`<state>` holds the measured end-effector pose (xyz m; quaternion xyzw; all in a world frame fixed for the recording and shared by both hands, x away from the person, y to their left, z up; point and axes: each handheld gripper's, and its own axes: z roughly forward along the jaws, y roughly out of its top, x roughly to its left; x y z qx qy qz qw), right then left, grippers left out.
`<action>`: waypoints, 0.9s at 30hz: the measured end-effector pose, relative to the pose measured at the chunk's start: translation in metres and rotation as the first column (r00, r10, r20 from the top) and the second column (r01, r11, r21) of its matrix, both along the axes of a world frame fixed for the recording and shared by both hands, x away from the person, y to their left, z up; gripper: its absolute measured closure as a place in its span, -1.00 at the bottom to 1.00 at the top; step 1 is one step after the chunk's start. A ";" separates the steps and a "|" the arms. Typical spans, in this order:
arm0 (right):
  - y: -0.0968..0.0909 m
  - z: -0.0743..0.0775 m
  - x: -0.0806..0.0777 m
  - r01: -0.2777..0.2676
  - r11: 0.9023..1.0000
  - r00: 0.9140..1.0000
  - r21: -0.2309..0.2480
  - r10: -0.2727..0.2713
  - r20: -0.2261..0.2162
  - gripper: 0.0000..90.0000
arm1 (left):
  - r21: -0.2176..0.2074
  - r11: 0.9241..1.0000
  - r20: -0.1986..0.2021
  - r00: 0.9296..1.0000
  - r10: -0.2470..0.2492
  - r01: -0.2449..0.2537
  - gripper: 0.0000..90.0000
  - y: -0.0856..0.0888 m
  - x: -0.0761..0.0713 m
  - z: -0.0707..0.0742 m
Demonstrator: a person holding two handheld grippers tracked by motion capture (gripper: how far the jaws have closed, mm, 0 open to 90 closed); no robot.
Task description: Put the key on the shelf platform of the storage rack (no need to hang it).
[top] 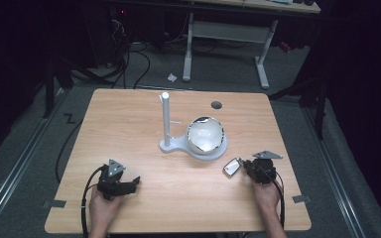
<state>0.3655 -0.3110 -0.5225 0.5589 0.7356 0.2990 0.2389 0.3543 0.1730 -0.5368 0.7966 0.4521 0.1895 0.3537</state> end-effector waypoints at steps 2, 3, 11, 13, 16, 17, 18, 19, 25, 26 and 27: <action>0.000 0.003 -0.002 -0.004 1.000 1.000 0.002 0.004 0.021 0.82 | -0.001 1.000 0.000 1.000 0.000 0.000 -0.55 0.000 0.000 0.000; 0.000 0.003 -0.002 -0.004 1.000 1.000 0.002 0.004 0.021 0.82 | -0.001 1.000 0.000 1.000 0.000 0.000 -0.55 0.000 0.000 0.000; -0.004 0.017 -0.011 -0.029 0.999 0.997 0.026 0.027 0.076 0.82 | 0.000 1.000 0.000 1.000 0.000 0.000 -0.55 0.000 0.000 0.000; -0.003 0.025 -0.013 -0.046 0.999 0.994 0.022 0.044 0.103 0.82 | 0.000 1.000 0.000 1.000 0.001 -0.001 -0.55 0.000 0.000 0.000; -0.003 0.034 -0.014 -0.062 0.998 0.990 0.031 0.057 0.128 0.82 | -0.001 1.000 0.000 1.000 0.001 -0.001 -0.55 0.000 0.000 0.000; -0.003 0.037 -0.014 -0.067 0.997 0.989 0.032 0.062 0.131 0.82 | -0.002 1.000 0.000 1.000 0.001 -0.001 -0.55 0.000 0.000 0.000; -0.003 0.039 -0.014 -0.071 0.997 0.989 0.034 0.066 0.130 0.82 | -0.002 1.000 0.000 1.000 0.001 -0.001 -0.55 0.000 0.000 0.000; -0.003 0.039 -0.014 -0.071 0.997 0.989 0.034 0.066 0.130 0.82 | -0.004 1.000 -0.001 1.000 0.001 -0.001 -0.55 0.000 0.000 0.000; -0.002 0.059 -0.021 -0.107 0.993 0.979 0.056 0.096 0.181 0.82 | -0.002 1.000 0.001 1.000 0.002 -0.002 -0.55 0.000 0.000 0.000; -0.002 0.059 -0.021 -0.107 0.993 0.979 0.056 0.096 0.181 0.82 | -0.002 1.000 0.001 1.000 0.002 -0.002 -0.55 0.000 0.000 0.000; -0.002 0.061 -0.022 -0.109 0.992 0.978 0.059 0.097 0.184 0.82 | -0.001 1.000 0.000 1.000 0.001 -0.001 -0.55 0.000 0.000 0.000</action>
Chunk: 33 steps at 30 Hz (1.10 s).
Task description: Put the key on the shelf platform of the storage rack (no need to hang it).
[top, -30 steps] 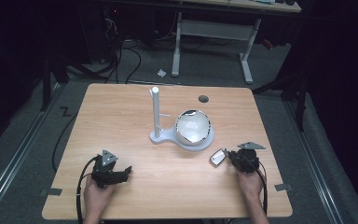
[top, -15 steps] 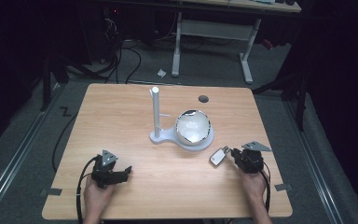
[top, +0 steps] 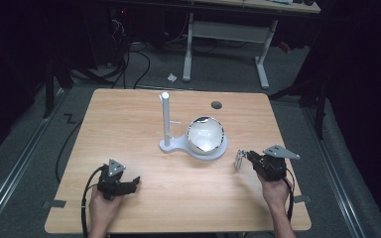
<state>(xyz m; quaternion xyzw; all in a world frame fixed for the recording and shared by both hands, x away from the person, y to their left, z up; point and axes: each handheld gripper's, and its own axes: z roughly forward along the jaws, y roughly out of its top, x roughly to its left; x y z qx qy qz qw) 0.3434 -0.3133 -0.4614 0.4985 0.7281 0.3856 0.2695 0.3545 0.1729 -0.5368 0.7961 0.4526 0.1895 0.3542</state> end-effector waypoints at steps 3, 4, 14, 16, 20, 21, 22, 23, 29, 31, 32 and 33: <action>-0.002 0.006 -0.003 -0.011 1.000 1.000 0.017 0.011 -0.001 0.82 | -0.020 1.000 -0.003 1.000 0.002 -0.002 -0.55 0.002 0.001 0.000; -0.002 0.006 -0.003 -0.011 1.000 1.000 0.017 0.011 -0.001 0.82 | -0.020 1.000 -0.003 1.000 0.002 -0.002 -0.55 0.002 0.001 0.000; -0.002 0.025 -0.011 -0.027 0.999 0.999 0.029 0.027 0.017 0.82 | -0.021 1.000 -0.003 1.000 0.002 -0.002 -0.55 0.002 0.001 0.000; -0.002 0.029 -0.010 -0.033 0.998 0.999 0.046 0.032 0.016 0.82 | -0.022 1.000 -0.003 1.000 0.002 -0.002 -0.55 0.002 0.001 0.000; -0.002 0.033 -0.012 -0.050 0.997 0.998 0.064 0.048 0.037 0.82 | 0.000 1.000 0.003 1.000 0.001 -0.001 -0.56 -0.001 0.001 0.000; -0.002 0.034 -0.012 -0.056 0.996 0.998 0.067 0.053 0.042 0.82 | 0.000 1.000 0.003 1.000 0.001 -0.001 -0.56 -0.001 0.001 0.000; -0.002 0.035 -0.013 -0.058 0.996 0.997 0.068 0.054 0.046 0.82 | 0.000 1.000 0.001 1.000 0.001 -0.001 -0.56 -0.001 0.001 0.000; -0.002 0.036 -0.013 -0.063 0.996 0.997 0.061 0.060 0.053 0.82 | 0.000 1.000 0.001 1.000 0.001 -0.001 -0.56 -0.001 0.001 0.000; 0.001 0.041 -0.012 -0.078 0.996 0.996 0.051 0.075 0.050 0.82 | -0.001 1.000 0.001 1.000 0.006 -0.006 -0.56 -0.001 0.001 0.000; 0.002 0.047 -0.011 -0.087 0.995 0.994 0.057 0.083 0.066 0.82 | 0.000 1.000 0.000 1.000 0.005 -0.005 -0.56 -0.001 0.001 0.000; 0.002 0.048 -0.010 -0.095 0.994 0.993 0.059 0.091 0.071 0.82 | 0.001 1.000 0.000 1.000 0.006 -0.006 -0.56 -0.001 0.001 0.000; 0.002 0.048 -0.010 -0.095 0.994 0.993 0.059 0.091 0.071 0.82 | 0.001 1.000 0.000 1.000 0.006 -0.006 -0.56 -0.001 0.001 0.000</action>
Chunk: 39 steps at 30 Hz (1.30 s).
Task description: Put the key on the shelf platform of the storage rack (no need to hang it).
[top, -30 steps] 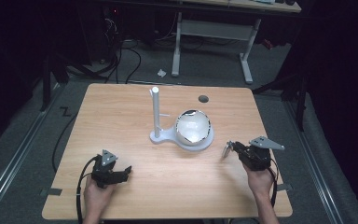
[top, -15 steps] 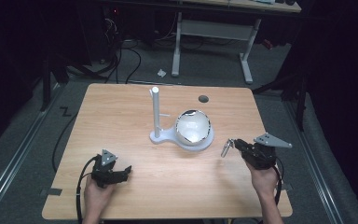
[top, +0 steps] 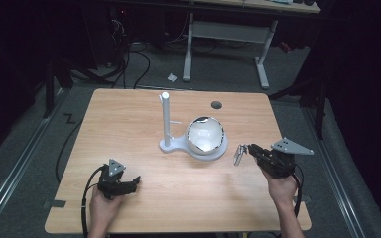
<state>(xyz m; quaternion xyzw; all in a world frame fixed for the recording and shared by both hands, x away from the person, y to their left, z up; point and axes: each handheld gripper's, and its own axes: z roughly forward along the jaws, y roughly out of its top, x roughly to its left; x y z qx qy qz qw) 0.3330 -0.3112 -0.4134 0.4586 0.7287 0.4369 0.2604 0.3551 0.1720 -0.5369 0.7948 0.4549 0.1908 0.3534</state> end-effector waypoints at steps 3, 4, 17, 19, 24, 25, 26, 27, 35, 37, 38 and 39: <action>0.003 0.002 0.004 -0.013 1.000 1.000 -0.005 0.013 -0.006 0.82 | -0.001 1.000 0.001 1.000 0.003 -0.003 -0.55 0.000 0.000 0.000; 0.004 0.003 0.004 -0.016 1.000 1.000 -0.005 0.016 -0.007 0.82 | 0.000 1.000 0.001 1.000 0.004 -0.004 -0.55 0.000 0.000 0.000; 0.016 0.023 0.009 -0.076 0.997 0.997 0.020 0.076 0.035 0.82 | 0.001 1.000 0.002 1.000 0.010 -0.010 -0.54 0.000 -0.001 0.000; 0.019 0.026 0.012 -0.088 0.996 0.996 0.026 0.087 0.035 0.82 | -0.001 1.000 0.003 1.000 0.010 -0.010 -0.54 0.000 -0.001 0.000; 0.027 0.033 0.017 -0.103 0.994 0.994 0.030 0.102 0.034 0.82 | -0.001 1.000 0.003 1.000 0.010 -0.010 -0.54 0.000 -0.001 0.000; 0.027 0.033 0.017 -0.103 0.994 0.994 0.030 0.102 0.034 0.82 | -0.001 1.000 0.003 1.000 0.011 -0.011 -0.54 0.000 -0.001 0.000; 0.028 0.033 0.019 -0.107 0.994 0.994 0.030 0.106 0.032 0.82 | 0.000 1.000 0.002 1.000 0.011 -0.011 -0.54 0.000 -0.001 0.000; 0.031 0.035 0.022 -0.112 0.993 0.993 0.027 0.111 0.026 0.82 | -0.001 1.000 0.003 1.000 0.012 -0.012 -0.54 0.000 -0.001 0.000; 0.038 0.038 0.036 -0.120 0.992 0.993 0.024 0.120 0.010 0.82 | -0.001 1.000 0.003 1.000 0.012 -0.012 -0.54 0.000 -0.001 0.000; 0.043 0.037 0.042 -0.120 0.993 0.993 0.016 0.120 0.004 0.82 | -0.001 1.000 0.003 1.000 0.012 -0.012 -0.54 0.000 -0.001 0.000; 0.044 0.036 0.044 -0.116 0.993 0.993 0.006 0.116 0.002 0.82 | -0.001 1.000 0.003 1.000 0.012 -0.012 -0.54 0.000 -0.001 0.000; 0.044 0.036 0.044 -0.116 0.993 0.993 0.006 0.116 0.002 0.82 | -0.001 1.000 0.002 1.000 0.012 -0.012 -0.54 0.000 -0.001 0.000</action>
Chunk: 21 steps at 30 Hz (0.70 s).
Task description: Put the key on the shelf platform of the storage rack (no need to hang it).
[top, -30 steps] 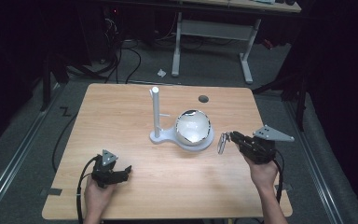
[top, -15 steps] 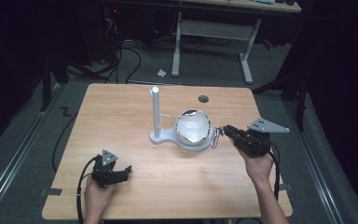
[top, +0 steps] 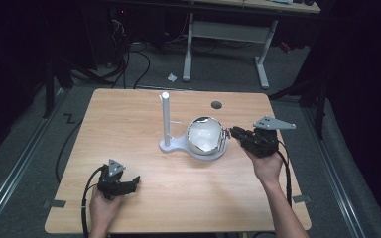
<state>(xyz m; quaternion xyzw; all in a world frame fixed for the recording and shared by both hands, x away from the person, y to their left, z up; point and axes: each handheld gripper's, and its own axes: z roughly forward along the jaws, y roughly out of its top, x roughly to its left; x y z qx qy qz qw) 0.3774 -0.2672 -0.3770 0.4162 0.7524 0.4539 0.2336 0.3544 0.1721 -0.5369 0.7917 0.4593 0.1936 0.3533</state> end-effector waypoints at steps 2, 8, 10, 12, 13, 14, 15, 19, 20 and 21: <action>0.004 -0.002 0.007 0.008 1.000 1.000 -0.016 -0.008 -0.003 0.82 | 0.000 1.000 0.000 1.000 0.000 0.000 -0.54 0.000 0.000 0.000; 0.012 -0.005 0.017 0.013 0.999 1.000 -0.032 -0.013 -0.003 0.82 | 0.000 1.000 0.000 1.000 0.000 0.000 -0.54 0.000 0.000 0.000; 0.015 -0.007 0.021 0.014 0.999 1.000 -0.038 -0.014 -0.007 0.82 | 0.000 1.000 0.000 1.000 0.000 0.000 -0.54 0.000 0.000 0.000; 0.018 -0.012 0.027 0.015 0.999 1.000 -0.040 -0.016 -0.017 0.82 | 0.000 1.000 0.000 1.000 0.000 0.000 -0.54 0.000 0.000 0.000; 0.018 -0.013 0.029 0.018 0.999 1.000 -0.040 -0.019 -0.021 0.82 | 0.000 1.000 0.000 1.000 0.000 0.000 -0.54 0.000 0.000 0.000; 0.018 -0.013 0.029 0.018 0.999 1.000 -0.040 -0.019 -0.021 0.82 | 0.000 1.000 0.000 1.000 0.000 0.000 -0.54 0.000 0.000 0.000; 0.019 -0.014 0.030 0.021 0.999 0.999 -0.039 -0.022 -0.025 0.82 | 0.000 1.000 0.000 1.000 0.000 0.000 -0.54 0.000 0.000 0.000; 0.021 -0.016 0.036 0.026 0.998 0.999 -0.054 -0.027 -0.023 0.82 | 0.000 1.000 0.000 1.000 -0.001 0.001 -0.54 0.000 0.000 0.000; 0.021 -0.016 0.036 0.026 0.998 0.999 -0.054 -0.027 -0.023 0.82 | 0.000 1.000 0.000 1.000 -0.001 0.001 -0.54 0.000 0.000 0.000; 0.022 -0.017 0.037 0.025 0.998 0.999 -0.054 -0.027 -0.026 0.82 | 0.000 1.000 0.000 1.000 -0.001 0.001 -0.54 0.000 0.000 0.000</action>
